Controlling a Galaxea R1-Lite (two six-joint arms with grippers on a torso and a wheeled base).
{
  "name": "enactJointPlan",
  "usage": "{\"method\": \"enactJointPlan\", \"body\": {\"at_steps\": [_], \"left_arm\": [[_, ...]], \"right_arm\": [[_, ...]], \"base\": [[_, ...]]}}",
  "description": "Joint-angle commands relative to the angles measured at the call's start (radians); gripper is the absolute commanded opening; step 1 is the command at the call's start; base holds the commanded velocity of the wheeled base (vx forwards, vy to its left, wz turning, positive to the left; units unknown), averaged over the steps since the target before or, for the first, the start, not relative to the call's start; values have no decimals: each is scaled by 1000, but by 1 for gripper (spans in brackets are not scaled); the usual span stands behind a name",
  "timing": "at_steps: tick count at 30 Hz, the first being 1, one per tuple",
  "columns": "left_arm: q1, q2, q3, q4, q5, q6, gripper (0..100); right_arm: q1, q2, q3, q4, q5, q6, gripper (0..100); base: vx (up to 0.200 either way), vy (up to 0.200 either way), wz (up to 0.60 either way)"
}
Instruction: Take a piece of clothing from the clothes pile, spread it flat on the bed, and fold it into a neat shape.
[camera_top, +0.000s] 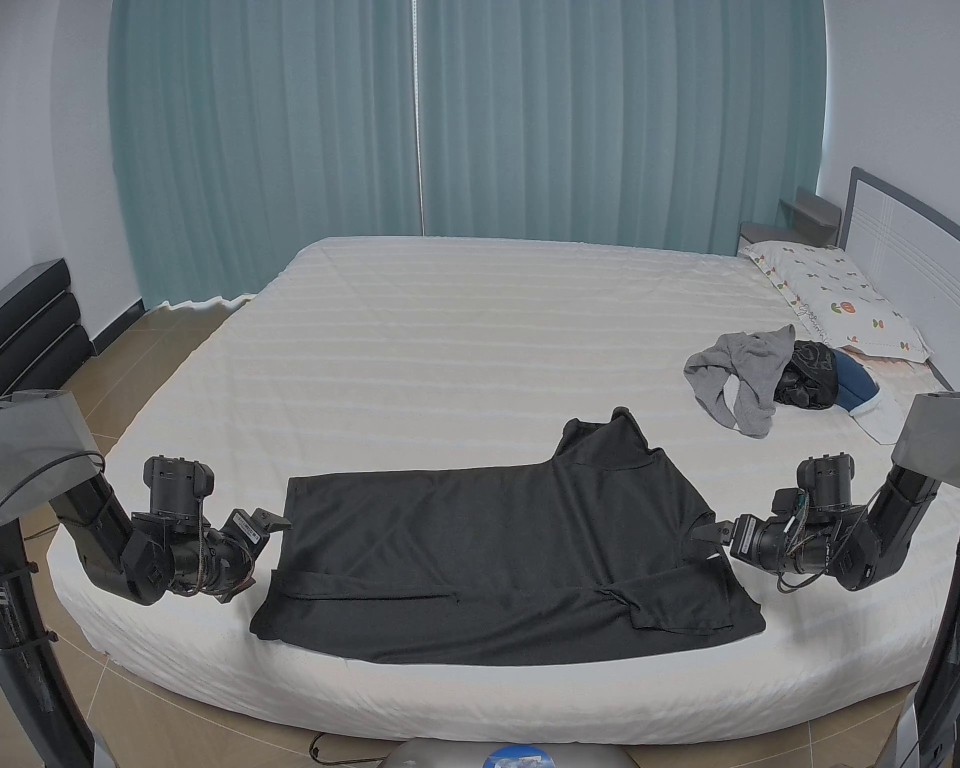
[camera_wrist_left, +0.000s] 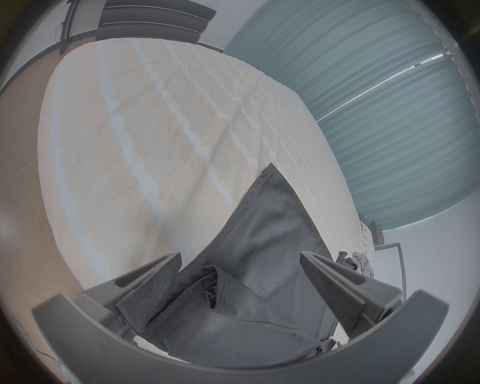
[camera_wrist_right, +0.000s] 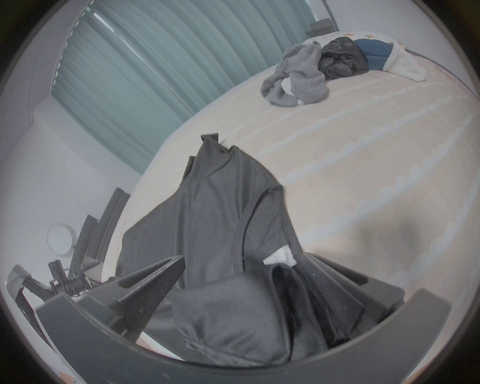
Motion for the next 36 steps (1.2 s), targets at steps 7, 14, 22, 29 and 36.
{"method": "enactJointPlan", "body": {"at_steps": [7, 14, 22, 29, 36], "left_arm": [[-9, -5, -6, 1, -1, -30, 100], [-1, -6, -14, -1, -1, -32, 100], [-1, -5, -14, -2, 0, -32, 100], [16, -16, -55, 2, 8, -81, 100], [17, -19, -55, 4, 9, -82, 100]], "right_arm": [[13, -1, -2, -15, 1, 22, 100], [26, 5, -2, -15, 1, 24, 100], [27, 7, -2, -15, 1, 24, 100], [36, 8, -2, -15, 1, 24, 100], [47, 7, 0, -15, -1, 39, 100]], "base": [[0, -86, 0], [0, -86, 0], [0, 0, 0], [0, 0, 0], [143, 0, 0]]}}
